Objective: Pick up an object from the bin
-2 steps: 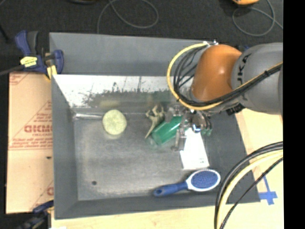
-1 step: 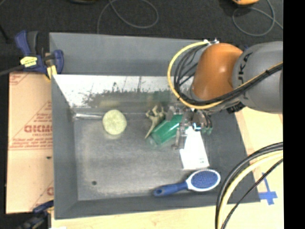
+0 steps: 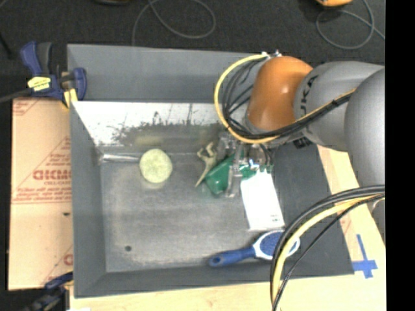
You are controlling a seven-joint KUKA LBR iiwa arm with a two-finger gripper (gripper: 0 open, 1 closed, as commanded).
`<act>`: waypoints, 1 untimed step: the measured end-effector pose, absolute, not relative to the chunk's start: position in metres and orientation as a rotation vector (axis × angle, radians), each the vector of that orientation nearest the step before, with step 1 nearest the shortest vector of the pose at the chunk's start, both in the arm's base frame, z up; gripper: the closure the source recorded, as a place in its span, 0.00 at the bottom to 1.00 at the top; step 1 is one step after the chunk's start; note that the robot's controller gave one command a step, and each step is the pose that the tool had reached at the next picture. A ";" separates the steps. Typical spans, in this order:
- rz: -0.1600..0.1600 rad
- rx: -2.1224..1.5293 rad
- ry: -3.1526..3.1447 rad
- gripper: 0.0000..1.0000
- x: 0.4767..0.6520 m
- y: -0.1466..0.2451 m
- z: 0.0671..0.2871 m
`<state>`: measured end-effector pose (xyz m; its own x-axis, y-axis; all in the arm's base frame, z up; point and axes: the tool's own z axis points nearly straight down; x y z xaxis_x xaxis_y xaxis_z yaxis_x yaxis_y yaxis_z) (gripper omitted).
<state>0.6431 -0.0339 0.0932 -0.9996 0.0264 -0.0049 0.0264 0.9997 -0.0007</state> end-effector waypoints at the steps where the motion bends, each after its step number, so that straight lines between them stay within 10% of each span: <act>1: -0.006 0.026 3.133 1.00 0.611 -0.107 0.073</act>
Offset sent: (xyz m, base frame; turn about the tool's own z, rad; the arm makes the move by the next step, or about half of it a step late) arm 0.0000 0.0000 0.0000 0.0000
